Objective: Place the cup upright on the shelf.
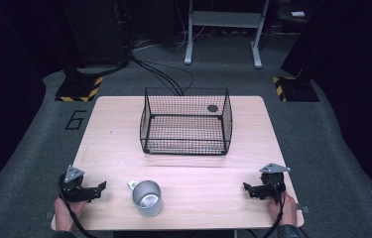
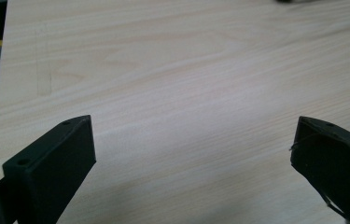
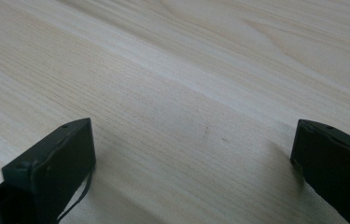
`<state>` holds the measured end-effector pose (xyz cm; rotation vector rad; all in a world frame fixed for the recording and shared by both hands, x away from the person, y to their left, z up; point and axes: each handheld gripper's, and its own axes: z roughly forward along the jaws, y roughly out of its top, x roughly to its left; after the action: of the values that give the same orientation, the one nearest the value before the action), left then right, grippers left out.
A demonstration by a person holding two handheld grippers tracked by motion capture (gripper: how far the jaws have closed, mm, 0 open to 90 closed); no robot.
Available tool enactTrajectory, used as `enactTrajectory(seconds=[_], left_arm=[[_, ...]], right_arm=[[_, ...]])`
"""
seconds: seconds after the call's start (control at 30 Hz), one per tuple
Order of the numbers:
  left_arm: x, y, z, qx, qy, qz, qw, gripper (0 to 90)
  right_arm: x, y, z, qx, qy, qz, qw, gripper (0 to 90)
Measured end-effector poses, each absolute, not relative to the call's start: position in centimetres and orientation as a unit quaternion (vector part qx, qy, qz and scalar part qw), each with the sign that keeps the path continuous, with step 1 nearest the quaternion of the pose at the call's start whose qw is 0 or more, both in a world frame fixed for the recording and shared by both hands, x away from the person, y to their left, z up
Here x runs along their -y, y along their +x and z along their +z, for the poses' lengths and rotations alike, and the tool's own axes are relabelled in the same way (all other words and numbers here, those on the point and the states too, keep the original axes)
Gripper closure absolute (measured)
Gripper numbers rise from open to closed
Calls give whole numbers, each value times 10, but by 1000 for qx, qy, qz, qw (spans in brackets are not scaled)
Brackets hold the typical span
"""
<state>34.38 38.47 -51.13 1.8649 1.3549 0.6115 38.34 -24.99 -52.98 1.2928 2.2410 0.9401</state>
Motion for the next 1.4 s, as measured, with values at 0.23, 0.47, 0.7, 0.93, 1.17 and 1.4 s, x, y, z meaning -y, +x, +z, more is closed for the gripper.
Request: enactTrajectory(seconds=[0.23, 0.47, 0.7, 0.93, 1.17, 1.4], left_arm=[[-376, 333, -485, -503, 725, 242, 403, 0], [-362, 325, -463, -480, 725, 239, 432, 0], [-340, 317, -445, -446, 734, 225, 460, 0], [-315, 308, -434, -408, 747, 211, 481, 0], [-287, 301, -433, -370, 766, 193, 489, 0], [-268, 296, -440, -349, 779, 179, 490, 0]], right_arm=[[250, 383, -530, -799, 460, 335, 193, 0], [250, 384, -530, -799, 460, 335, 193, 0], [250, 384, -530, -799, 460, 335, 193, 0], [250, 384, -530, -799, 460, 335, 193, 0], [250, 384, -530, -800, 459, 335, 193, 0], [250, 384, -530, -799, 460, 335, 193, 0]])
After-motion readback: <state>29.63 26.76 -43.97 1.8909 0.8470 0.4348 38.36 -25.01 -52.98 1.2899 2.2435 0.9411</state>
